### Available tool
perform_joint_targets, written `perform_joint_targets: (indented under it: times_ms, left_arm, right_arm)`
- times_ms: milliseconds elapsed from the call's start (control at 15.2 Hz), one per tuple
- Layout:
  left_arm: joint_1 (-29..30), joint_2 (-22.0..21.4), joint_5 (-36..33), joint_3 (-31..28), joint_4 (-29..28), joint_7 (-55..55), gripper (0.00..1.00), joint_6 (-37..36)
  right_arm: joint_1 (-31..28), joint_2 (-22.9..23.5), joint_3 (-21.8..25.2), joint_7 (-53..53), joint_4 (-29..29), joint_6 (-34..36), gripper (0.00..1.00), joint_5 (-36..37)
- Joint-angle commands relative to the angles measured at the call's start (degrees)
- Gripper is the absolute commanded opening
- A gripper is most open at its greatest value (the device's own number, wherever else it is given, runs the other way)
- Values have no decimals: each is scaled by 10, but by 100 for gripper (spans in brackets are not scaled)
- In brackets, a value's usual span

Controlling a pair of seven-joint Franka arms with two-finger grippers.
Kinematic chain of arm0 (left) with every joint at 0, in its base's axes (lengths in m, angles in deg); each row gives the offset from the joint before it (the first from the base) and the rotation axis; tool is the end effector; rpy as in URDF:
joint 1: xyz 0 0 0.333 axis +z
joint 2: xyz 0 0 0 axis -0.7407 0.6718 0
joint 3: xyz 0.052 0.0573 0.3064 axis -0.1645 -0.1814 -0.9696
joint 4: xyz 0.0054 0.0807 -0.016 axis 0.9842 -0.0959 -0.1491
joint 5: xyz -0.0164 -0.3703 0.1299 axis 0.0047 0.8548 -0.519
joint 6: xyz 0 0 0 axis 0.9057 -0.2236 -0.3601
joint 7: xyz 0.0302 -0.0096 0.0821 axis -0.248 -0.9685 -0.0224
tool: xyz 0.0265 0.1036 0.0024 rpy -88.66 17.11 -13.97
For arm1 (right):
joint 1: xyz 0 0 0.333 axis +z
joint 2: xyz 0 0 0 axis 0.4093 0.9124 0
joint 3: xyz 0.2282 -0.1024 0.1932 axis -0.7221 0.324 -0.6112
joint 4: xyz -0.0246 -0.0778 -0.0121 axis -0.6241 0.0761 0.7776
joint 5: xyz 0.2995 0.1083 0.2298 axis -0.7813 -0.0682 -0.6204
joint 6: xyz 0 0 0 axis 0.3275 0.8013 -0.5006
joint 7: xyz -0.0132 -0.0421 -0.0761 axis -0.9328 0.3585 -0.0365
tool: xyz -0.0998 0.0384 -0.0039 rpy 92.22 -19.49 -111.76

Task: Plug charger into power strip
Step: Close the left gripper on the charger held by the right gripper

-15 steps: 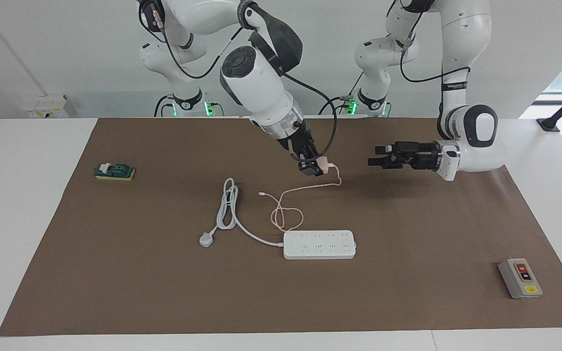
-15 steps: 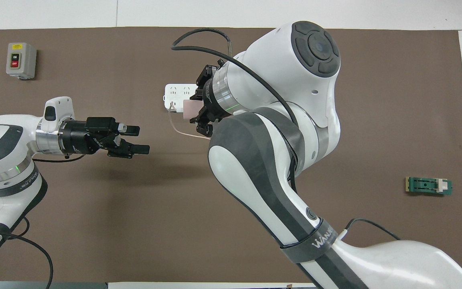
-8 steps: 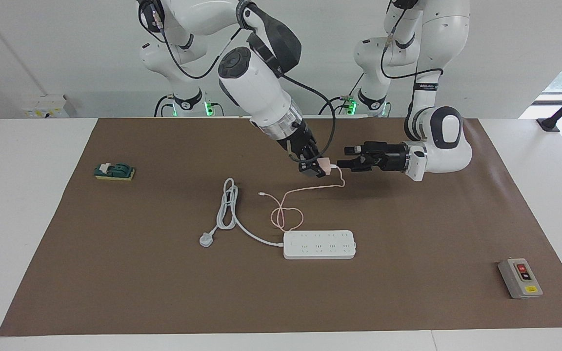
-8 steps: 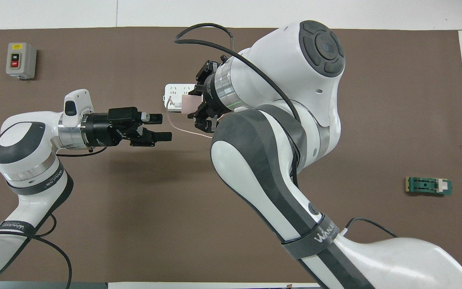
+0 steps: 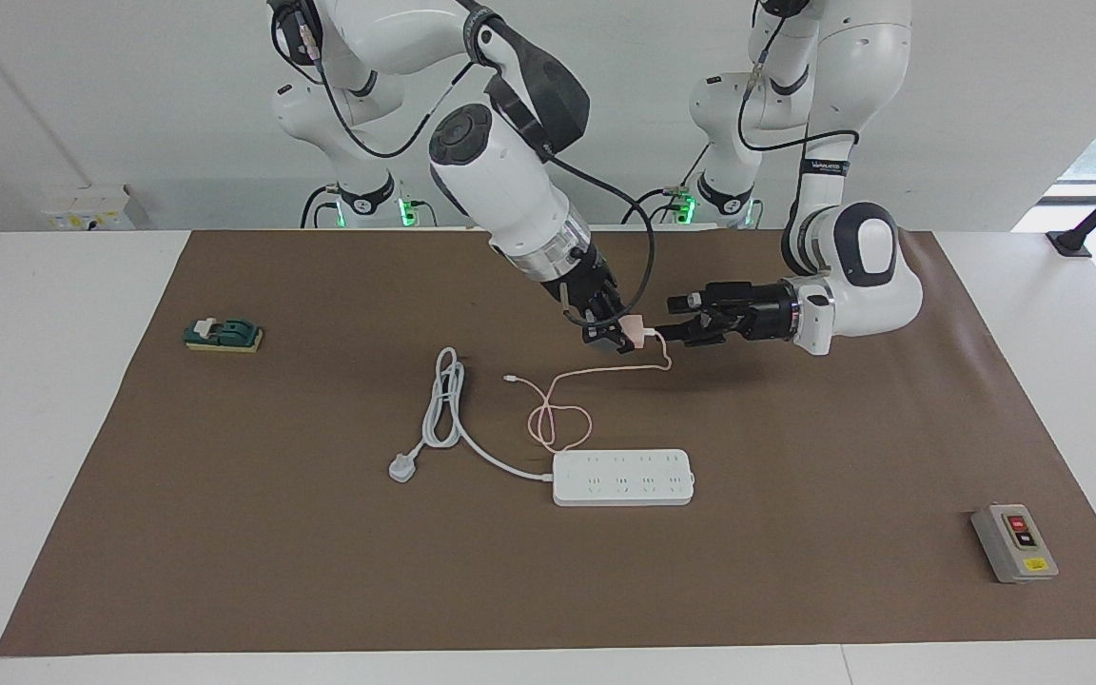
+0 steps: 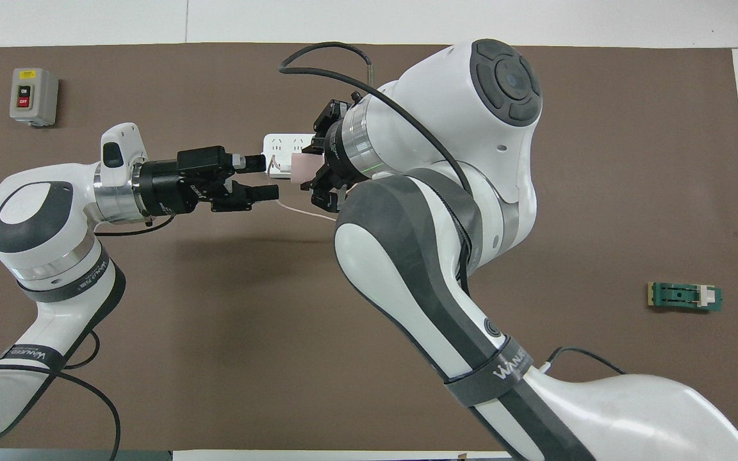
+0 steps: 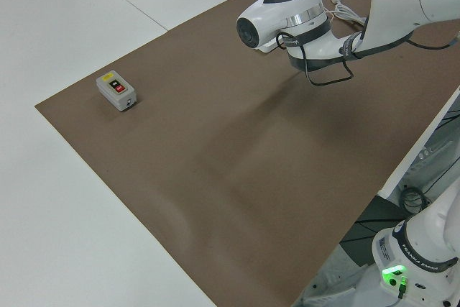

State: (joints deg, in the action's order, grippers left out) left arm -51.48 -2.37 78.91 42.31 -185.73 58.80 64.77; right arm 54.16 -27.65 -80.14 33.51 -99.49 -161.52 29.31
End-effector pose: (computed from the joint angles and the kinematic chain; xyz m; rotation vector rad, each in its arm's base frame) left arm 0.5664 -0.1735 0.3970 1.6002 0.1767 -0.1227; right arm 0.6029 0.3871 0.5213 -1.8570 1.9275 0.4980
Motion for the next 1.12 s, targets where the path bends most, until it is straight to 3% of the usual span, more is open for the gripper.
perform_joint_targets:
  times_ms: [0,921,1052]
  left_arm:
    - [-21,16,16,-6,16,-1,100,18]
    - [-42,22,25,-6,31,-4,99,31]
    - [-43,23,19,-7,31,-6,94,32]
  right_arm:
    - [0,-6,-2,-3,-13,-16,0,-8]
    - [0,-6,-2,0,-13,-22,0,-9]
    - [0,-6,-2,1,-13,-22,0,-9]
